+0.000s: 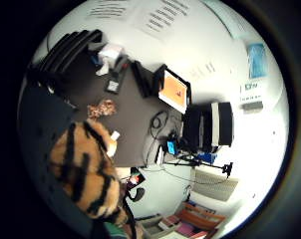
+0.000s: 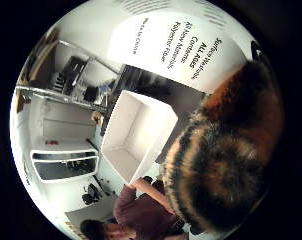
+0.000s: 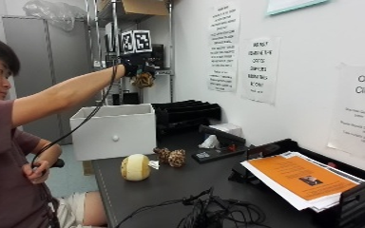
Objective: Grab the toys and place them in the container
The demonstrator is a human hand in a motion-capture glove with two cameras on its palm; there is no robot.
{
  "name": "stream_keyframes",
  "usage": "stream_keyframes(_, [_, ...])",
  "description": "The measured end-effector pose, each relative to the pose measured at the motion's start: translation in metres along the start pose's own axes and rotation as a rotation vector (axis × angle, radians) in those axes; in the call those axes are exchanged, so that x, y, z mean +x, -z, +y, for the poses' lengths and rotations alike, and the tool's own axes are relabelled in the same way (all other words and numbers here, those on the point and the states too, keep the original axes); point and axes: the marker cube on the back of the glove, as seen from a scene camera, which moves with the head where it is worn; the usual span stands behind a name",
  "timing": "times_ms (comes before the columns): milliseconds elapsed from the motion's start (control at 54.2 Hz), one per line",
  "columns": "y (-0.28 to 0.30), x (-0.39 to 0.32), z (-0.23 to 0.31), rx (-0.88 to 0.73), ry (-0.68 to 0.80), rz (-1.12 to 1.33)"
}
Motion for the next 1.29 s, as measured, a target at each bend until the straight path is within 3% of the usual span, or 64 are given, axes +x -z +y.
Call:
stream_keyframes(258, [-0.024, -0.16, -0.034, -0.043, 0.233, -0.023])
stream_keyframes(369, [-0.04, -0.193, -0.026, -0.03, 0.35, -0.064])
stream_keyframes(591, [-0.061, -0.239, -0.037, 0.006, 0.399, -0.127])
stream_keyframes(720, [-0.085, -0.236, -0.037, -0.218, 0.347, -0.043])
stream_keyframes(812, [-0.1, -0.23, -0.033, -0.379, 0.394, 0.03])
stream_keyframes(1181, [-0.073, -0.152, -0.026, -0.277, 0.24, -0.032])
stream_keyframes(1292, [-0.059, -0.13, -0.021, -0.297, 0.281, 0.057])
